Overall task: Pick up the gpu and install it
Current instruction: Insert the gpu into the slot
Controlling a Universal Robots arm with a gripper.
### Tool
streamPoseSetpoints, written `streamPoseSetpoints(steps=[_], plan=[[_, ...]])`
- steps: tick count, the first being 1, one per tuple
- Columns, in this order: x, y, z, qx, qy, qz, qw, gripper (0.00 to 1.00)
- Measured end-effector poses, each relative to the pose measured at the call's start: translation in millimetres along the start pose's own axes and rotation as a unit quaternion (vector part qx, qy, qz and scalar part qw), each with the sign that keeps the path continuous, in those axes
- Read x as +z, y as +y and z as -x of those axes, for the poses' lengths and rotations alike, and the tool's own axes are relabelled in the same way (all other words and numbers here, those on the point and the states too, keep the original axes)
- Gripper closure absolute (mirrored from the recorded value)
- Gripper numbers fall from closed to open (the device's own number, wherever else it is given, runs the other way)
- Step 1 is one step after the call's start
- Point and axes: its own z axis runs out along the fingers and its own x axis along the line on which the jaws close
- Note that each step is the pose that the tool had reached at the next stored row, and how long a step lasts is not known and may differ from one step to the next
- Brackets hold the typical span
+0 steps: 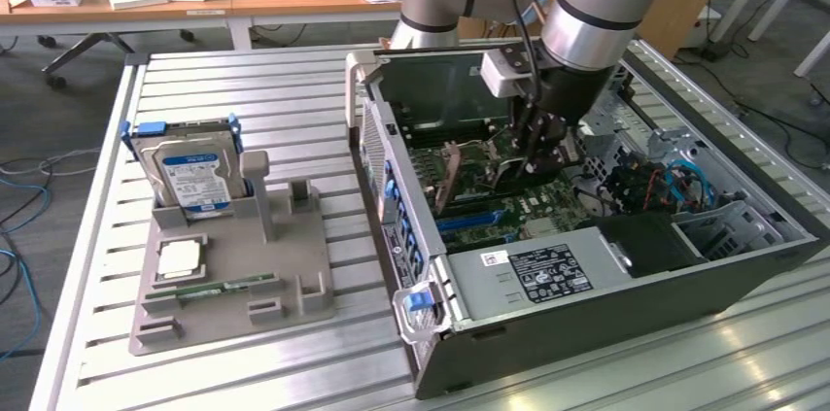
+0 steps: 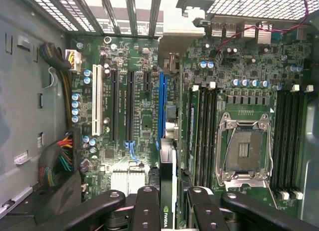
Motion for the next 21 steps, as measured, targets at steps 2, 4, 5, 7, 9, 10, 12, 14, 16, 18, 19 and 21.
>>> streamPoseSetpoints(steps=[2,4,5,7,9,10,12,14,16,18,19,21], plan=[[0.0,0.5,0.0,0.000,0.0000,0.0000,1.0000,0.74],[-0.1,0.6,0.0,0.000,0.0001,0.0000,1.0000,0.74],[-0.1,0.6,0.0,0.000,0.0001,0.0000,1.0000,0.74],[-0.1,0.6,0.0,0.000,0.0001,0.0000,1.0000,0.74],[0.0,1.4,0.0,0.000,0.0000,0.0000,1.0000,0.74],[-0.1,1.9,0.0,0.000,0.0001,0.0000,1.0000,0.74],[-0.1,2.3,0.0,0.000,0.0001,0.0000,1.0000,0.74],[-0.1,2.4,0.0,0.000,0.0001,0.0001,1.0000,0.74],[-0.1,2.4,0.0,0.000,0.0001,0.0000,1.0000,0.74],[-0.1,3.0,0.0,0.000,0.0000,0.0000,1.0000,0.74],[-0.1,3.5,0.0,0.000,0.0001,0.0000,1.0000,0.74],[-0.1,4.0,0.0,0.000,0.0001,0.0001,1.0000,0.74]])
